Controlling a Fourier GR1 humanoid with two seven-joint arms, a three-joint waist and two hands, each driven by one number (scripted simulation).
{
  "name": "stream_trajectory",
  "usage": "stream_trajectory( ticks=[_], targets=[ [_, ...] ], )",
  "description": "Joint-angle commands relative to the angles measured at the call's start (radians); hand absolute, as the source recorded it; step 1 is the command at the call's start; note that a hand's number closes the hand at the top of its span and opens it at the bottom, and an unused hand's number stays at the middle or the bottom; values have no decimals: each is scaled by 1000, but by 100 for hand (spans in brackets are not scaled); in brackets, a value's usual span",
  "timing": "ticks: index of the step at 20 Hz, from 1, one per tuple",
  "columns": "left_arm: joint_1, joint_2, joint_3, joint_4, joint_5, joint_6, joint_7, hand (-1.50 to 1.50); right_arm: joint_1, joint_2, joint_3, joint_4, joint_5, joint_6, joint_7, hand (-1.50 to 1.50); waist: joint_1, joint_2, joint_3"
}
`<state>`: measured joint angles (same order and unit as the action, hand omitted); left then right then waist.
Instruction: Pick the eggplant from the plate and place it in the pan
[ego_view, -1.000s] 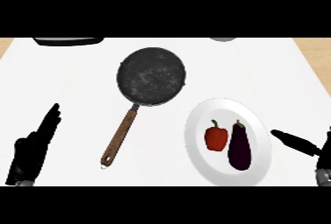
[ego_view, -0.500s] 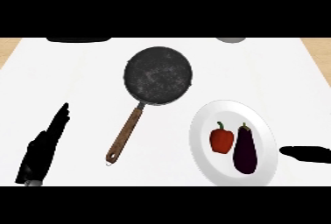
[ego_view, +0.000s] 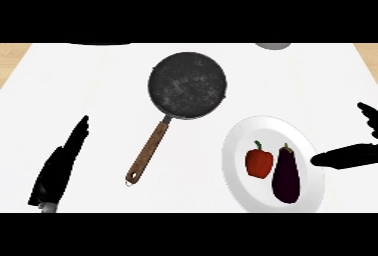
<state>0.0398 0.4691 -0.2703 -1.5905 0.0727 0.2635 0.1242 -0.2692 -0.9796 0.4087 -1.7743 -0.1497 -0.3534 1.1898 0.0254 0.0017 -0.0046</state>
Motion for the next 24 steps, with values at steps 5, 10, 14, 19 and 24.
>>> stream_trajectory(
  ticks=[5,10,14,19,24],
  targets=[
    [-9,-8,-11,-9,-24,-13,6,0,-204,78,78,108,-102,123,291,-150,18,4,2],
    [-39,-6,20,7,-11,-15,23,0,-258,77,149,209,-194,222,298,-150,27,7,2],
    [-78,-28,19,60,-15,-23,13,0,-298,113,220,284,-253,229,298,-150,16,10,1],
    [2,-39,-2,31,-33,-15,-25,0,-377,110,279,346,-337,233,298,-150,18,1,1],
    [-29,-31,27,28,-28,-23,-18,0,-440,186,359,427,-346,225,298,-150,10,2,2]
  ],
)
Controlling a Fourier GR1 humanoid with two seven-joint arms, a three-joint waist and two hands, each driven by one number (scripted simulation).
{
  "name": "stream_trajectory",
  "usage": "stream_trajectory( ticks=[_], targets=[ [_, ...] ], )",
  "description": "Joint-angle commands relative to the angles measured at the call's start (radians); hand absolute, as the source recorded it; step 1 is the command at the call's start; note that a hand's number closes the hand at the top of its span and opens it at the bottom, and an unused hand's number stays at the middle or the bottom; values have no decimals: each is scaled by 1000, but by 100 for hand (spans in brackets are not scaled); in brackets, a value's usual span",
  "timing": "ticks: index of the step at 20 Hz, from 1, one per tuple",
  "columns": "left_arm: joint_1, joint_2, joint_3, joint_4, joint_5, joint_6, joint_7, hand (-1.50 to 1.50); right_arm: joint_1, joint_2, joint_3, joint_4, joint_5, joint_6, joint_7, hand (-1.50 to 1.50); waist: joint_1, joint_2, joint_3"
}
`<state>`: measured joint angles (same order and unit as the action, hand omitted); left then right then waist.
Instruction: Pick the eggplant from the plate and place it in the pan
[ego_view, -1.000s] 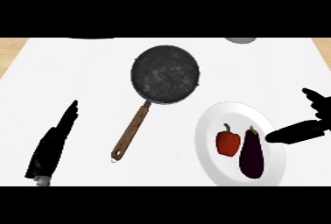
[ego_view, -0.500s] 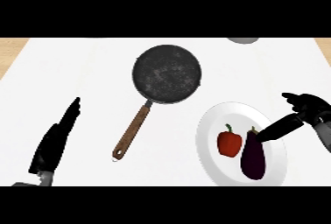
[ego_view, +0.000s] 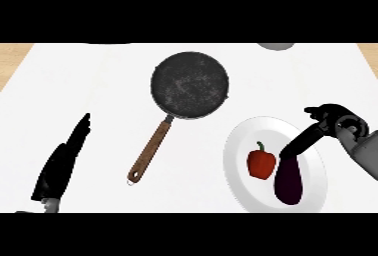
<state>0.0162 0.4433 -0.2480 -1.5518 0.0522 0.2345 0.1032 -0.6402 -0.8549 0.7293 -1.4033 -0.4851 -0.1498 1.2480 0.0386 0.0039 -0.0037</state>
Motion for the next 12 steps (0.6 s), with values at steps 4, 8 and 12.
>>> stream_trajectory(
  ticks=[4,8,12],
  targets=[
    [6,-18,-3,-1,-11,10,24,0,-90,34,113,78,-76,26,239,-150,-14,-4,-1],
    [-2,-23,12,20,-19,13,2,0,-100,62,149,131,-93,9,239,-150,-22,-4,0],
    [30,2,33,-15,-1,-12,-2,0,-102,82,189,160,-124,10,239,-150,-20,-6,1]
  ],
)
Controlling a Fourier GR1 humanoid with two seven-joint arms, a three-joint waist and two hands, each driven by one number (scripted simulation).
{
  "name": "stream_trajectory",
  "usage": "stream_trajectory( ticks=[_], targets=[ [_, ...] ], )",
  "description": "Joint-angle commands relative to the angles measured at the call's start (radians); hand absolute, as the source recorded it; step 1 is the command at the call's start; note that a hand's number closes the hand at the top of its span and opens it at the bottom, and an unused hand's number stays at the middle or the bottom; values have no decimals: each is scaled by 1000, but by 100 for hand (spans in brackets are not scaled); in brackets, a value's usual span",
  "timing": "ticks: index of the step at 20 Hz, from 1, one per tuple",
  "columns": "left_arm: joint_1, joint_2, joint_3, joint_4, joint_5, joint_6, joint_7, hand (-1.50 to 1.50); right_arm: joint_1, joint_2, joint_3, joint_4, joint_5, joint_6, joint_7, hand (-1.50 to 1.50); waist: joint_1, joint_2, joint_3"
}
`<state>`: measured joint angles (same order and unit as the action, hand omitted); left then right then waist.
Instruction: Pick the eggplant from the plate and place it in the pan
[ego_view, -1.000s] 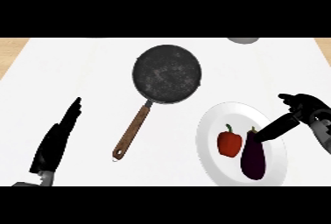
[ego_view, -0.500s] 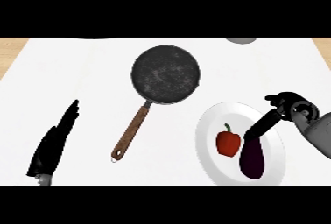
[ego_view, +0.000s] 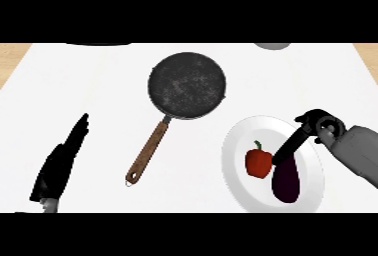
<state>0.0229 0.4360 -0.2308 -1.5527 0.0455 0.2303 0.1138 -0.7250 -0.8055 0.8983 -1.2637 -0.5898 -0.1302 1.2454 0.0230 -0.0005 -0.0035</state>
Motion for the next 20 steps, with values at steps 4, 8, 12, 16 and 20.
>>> stream_trajectory(
  ticks=[4,8,12,16,20],
  targets=[
    [18,11,30,-9,12,-18,-12,0,-30,40,79,-7,-53,-39,242,-150,-17,-5,0],
    [37,-5,13,-34,-26,12,1,0,-37,71,83,62,-44,-28,231,-150,-9,-2,2],
    [2,-11,36,26,-9,-14,-3,0,-10,50,110,29,-40,-31,201,-150,-28,-1,2],
    [15,9,54,-17,2,-31,16,0,-19,91,131,32,-42,-89,221,-150,-21,-3,2],
    [27,-47,-5,-35,-45,-1,13,0,-29,124,137,124,-33,-78,172,-150,-12,1,3]
  ],
)
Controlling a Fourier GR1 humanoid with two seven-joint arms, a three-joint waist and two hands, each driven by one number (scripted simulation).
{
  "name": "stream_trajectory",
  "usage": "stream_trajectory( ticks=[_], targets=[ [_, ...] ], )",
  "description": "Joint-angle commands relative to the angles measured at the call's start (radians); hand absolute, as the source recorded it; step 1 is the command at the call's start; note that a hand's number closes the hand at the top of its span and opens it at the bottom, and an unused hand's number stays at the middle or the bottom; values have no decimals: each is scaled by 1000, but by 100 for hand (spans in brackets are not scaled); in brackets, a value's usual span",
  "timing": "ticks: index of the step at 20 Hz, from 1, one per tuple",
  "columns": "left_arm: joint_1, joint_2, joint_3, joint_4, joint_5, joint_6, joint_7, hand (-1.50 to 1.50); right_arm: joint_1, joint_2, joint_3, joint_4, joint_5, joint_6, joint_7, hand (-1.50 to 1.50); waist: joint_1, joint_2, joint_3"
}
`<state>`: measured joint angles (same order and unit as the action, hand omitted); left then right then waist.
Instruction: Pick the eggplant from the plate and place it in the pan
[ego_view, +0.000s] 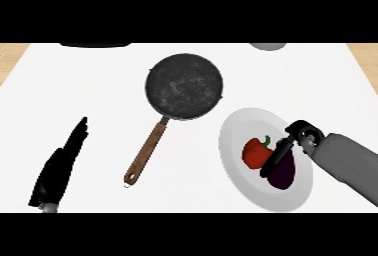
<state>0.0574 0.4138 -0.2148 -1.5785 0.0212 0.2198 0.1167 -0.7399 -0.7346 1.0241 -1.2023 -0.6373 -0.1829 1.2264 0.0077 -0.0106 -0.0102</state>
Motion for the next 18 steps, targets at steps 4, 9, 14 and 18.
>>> stream_trajectory(
  ticks=[4,9,14,18],
  targets=[
    [25,-26,6,28,-20,5,-57,0,46,58,5,78,55,-96,80,150,1,11,9],
    [-3,20,37,-11,-1,-33,11,0,59,101,-10,71,49,-168,93,150,3,10,10],
    [7,-10,22,-24,-25,-7,26,0,81,47,-41,13,37,-163,78,150,-6,8,10],
    [9,-36,18,-16,-47,12,21,0,64,29,4,-56,164,-212,67,150,-11,7,9]
  ],
)
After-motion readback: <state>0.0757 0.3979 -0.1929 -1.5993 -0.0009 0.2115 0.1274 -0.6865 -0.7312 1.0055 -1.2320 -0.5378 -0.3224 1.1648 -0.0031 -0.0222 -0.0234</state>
